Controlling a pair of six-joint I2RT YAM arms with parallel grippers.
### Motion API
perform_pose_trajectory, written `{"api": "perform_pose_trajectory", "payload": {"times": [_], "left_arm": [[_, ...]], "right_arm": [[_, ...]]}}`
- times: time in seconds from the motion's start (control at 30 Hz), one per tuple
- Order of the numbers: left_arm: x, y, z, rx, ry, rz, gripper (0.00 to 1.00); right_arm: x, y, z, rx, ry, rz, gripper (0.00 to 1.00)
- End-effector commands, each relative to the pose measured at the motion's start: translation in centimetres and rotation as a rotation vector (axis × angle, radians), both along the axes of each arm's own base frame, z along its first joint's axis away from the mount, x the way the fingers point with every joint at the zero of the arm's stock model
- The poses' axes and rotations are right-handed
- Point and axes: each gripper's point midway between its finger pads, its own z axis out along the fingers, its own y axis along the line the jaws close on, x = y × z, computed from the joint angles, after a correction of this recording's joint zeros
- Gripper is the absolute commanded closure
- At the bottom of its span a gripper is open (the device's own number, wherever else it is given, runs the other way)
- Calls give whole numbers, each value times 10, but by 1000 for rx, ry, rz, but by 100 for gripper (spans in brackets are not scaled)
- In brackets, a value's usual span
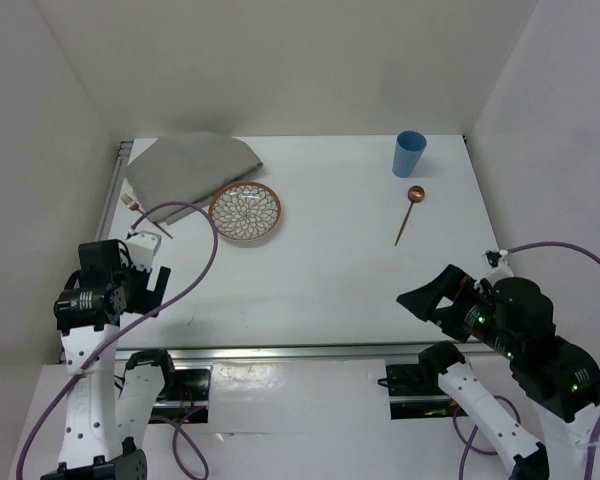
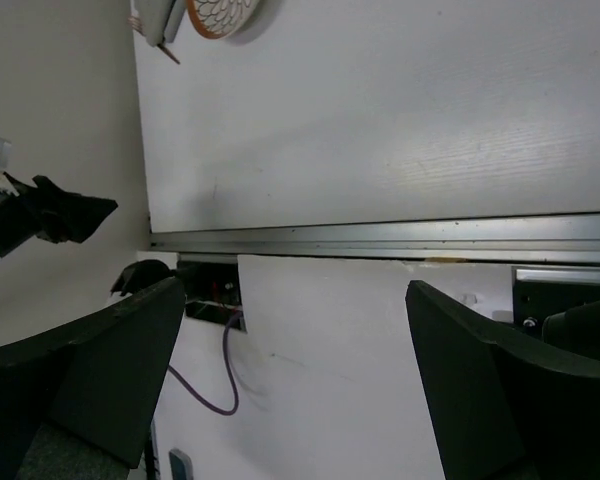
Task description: Set the dinner table for one person
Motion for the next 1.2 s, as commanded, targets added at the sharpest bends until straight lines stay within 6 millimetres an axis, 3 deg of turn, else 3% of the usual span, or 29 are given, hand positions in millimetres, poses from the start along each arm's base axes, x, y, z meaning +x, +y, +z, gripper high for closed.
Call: {"api": "perform_pose_trajectory", "payload": {"times": [0.0, 0.1, 0.23, 0.27, 0.37, 0.4, 0.5, 0.53, 0.6, 0.63, 0.73, 0.77, 0.9, 0.93, 1.03, 1.07, 1.1, 1.17], "left_arm": [[7, 3, 4, 16, -22, -7, 0], [17, 2, 23, 17, -80, -28, 0], [51, -7, 58, -25, -161, -103, 0], [71, -8, 78, -34, -188, -136, 0], [111, -22, 113, -110, -219, -208, 0], [142, -34, 134, -128, -209, -246, 0], [194, -67, 155, -79, -201, -325, 0], [229, -77, 157, -55, -203, -340, 0], [261, -99, 152, 13, -202, -377, 0], [293, -110, 142, 31, -209, -381, 0], [336, -134, 131, 41, -260, -376, 0], [361, -145, 116, 32, -284, -377, 0], [405, -173, 101, 43, -385, -368, 0], [427, -173, 88, 85, -420, -322, 0], [453, -180, 70, 139, -455, -271, 0], [464, -182, 40, 153, -421, -267, 0], [471, -190, 38, 147, -440, -273, 0], [477, -194, 13, 139, -414, -278, 0]], "right_arm": [[16, -2, -2, -52, 25, -26, 0], [26, -4, -4, -104, 52, -41, 0], [43, -7, 1, -184, 12, -26, 0], [51, -4, 5, -202, -14, -10, 0], [69, 0, 7, -233, -57, 7, 0], [83, 5, 8, -250, -78, 20, 0], [109, 12, 2, -315, -120, 67, 0], [127, 19, -2, -329, -134, 78, 0], [145, 26, -8, -350, -146, 92, 0], [161, 34, -15, -354, -146, 106, 0], [195, 44, -23, -367, -164, 93, 0], [201, 46, -33, -378, -160, 101, 0], [235, 58, -47, -378, -208, 85, 0], [241, 60, -48, -383, -219, 88, 0], [260, 67, -67, -400, -197, 99, 0], [265, 69, -83, -423, -165, 115, 0], [269, 73, -85, -428, -170, 138, 0], [276, 78, -105, -447, -120, 169, 0]]}}
